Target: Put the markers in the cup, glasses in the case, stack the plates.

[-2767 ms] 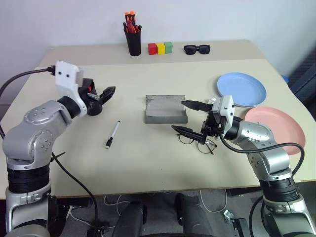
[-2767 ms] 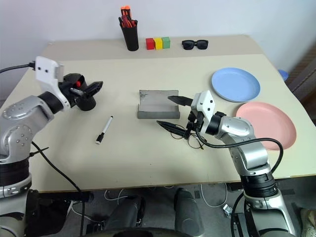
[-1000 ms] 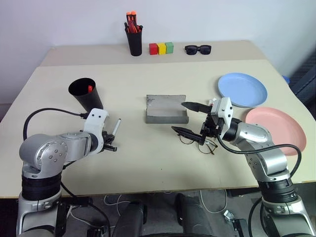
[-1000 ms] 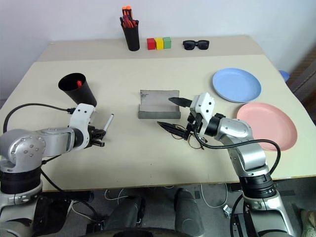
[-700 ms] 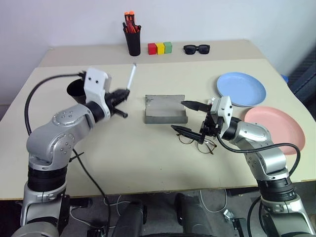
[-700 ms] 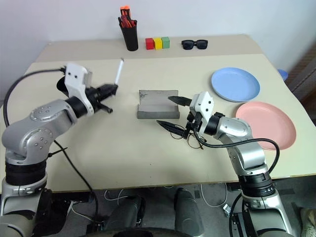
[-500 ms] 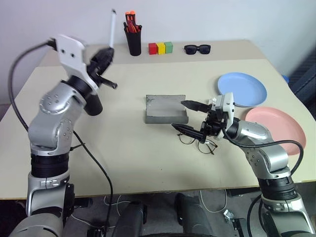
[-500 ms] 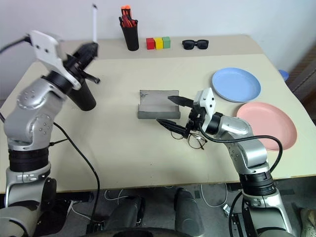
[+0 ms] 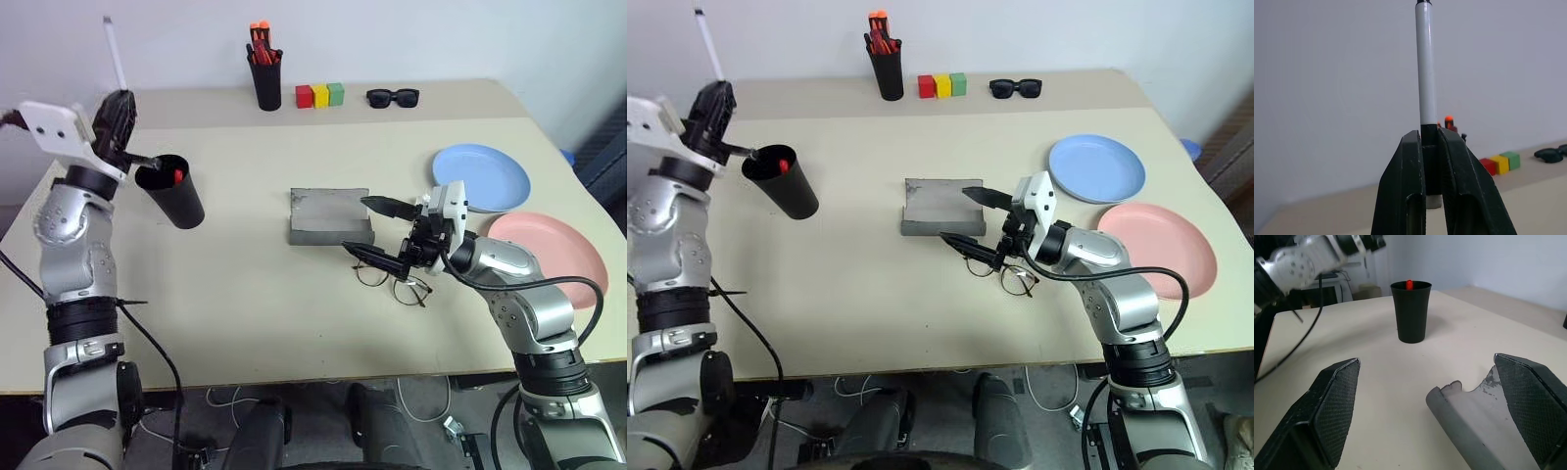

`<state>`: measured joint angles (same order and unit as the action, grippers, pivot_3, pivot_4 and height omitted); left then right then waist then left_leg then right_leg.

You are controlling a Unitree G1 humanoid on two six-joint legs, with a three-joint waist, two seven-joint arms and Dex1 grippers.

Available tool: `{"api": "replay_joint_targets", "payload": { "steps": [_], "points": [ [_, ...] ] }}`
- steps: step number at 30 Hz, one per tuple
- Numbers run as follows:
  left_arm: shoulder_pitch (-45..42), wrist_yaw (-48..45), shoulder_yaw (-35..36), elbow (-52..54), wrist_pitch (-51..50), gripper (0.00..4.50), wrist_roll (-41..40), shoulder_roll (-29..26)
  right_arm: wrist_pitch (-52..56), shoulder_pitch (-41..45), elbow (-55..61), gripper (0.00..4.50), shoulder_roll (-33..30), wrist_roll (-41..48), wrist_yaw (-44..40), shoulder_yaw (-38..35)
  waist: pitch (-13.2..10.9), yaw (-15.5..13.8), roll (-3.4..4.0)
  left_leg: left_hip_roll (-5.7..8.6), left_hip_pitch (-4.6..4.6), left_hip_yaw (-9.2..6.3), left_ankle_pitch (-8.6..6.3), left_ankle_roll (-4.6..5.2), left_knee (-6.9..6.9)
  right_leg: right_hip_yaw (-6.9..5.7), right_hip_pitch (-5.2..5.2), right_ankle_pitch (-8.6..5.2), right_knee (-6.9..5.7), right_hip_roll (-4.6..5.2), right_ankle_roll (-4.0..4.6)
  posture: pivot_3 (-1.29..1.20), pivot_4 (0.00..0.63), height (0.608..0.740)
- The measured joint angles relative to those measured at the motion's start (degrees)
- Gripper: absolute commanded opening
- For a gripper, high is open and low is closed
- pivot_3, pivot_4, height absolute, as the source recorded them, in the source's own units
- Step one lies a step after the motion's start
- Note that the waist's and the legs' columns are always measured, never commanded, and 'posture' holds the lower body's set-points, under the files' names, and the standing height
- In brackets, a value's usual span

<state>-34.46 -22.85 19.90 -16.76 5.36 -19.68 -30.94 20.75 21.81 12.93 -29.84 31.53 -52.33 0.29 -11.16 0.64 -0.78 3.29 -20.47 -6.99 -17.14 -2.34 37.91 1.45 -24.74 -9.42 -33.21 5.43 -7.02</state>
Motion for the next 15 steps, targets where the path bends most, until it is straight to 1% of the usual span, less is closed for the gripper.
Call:
{"api": "replay_joint_targets", "payload": {
  "steps": [4, 6, 10, 12, 13, 15],
  "points": [
    [1.2, 4.5, 0.0, -3.1, 3.2, 0.04, 3.8, 1.2, 0.0, 0.0, 0.3, 4.5, -0.1, 0.0, 0.0, 0.0, 0.0, 0.0, 0.0, 0.0, 0.0, 0.0, 0.0, 0.0, 0.0, 0.0, 0.0, 0.0, 0.0, 0.0, 0.0, 0.0, 0.15, 0.74],
    [1.7, 5.9, 0.1, -3.7, 4.5, 0.04, 4.2, 1.8, 0.0, 0.0, 0.3, 4.5, -0.1, 0.0, 0.0, 0.0, 0.0, 0.0, 0.0, 0.0, 0.0, 0.0, 0.0, 0.0, 0.0, 0.0, 0.0, 0.0, 0.0, 0.01, 0.0, 0.0, 0.15, 0.74],
    [2.9, 5.7, 0.1, -5.6, 5.3, 0.04, 4.3, 2.2, 0.0, 0.0, 0.4, 4.5, -0.1, 0.0, 0.0, 0.0, 0.0, 0.0, 0.0, 0.0, 0.01, 0.0, 0.0, 0.0, 0.0, 0.0, 0.0, 0.0, -0.01, 0.0, 0.0, 0.0, 0.15, 0.74],
    [3.2, 4.9, 0.0, -6.1, 5.3, 0.91, 4.0, 2.6, 0.0, 0.0, 0.4, 4.5, -0.1, -0.1, 0.0, 0.1, 0.0, 0.0, 0.0, 0.0, 0.0, 0.0, 0.0, 0.0, 0.0, 0.0, 0.0, 0.0, -0.01, 0.0, 0.0, 0.0, 0.15, 0.74],
    [3.2, 4.5, 0.0, -6.1, 5.3, 1.22, 4.0, 2.9, 0.0, 0.0, 0.4, 4.5, -0.1, -0.2, 0.0, 0.1, 0.0, 0.0, 0.0, 0.0, 0.0, 0.0, 0.0, 0.0, 0.0, 0.0, 0.0, 0.0, -0.01, 0.01, 0.0, 0.0, 0.15, 0.74],
    [3.4, 3.9, 0.0, -6.1, 5.4, 2.29, 4.0, 3.4, 0.0, 0.1, 0.4, 4.5, -0.1, -0.4, 0.0, 0.3, 0.0, 0.0, 0.0, 0.0, 0.0, 0.0, 0.0, 0.0, 0.0, 0.0, 0.0, 0.0, 0.0, 0.01, 0.0, 0.0, 0.15, 0.74]
  ]
}}
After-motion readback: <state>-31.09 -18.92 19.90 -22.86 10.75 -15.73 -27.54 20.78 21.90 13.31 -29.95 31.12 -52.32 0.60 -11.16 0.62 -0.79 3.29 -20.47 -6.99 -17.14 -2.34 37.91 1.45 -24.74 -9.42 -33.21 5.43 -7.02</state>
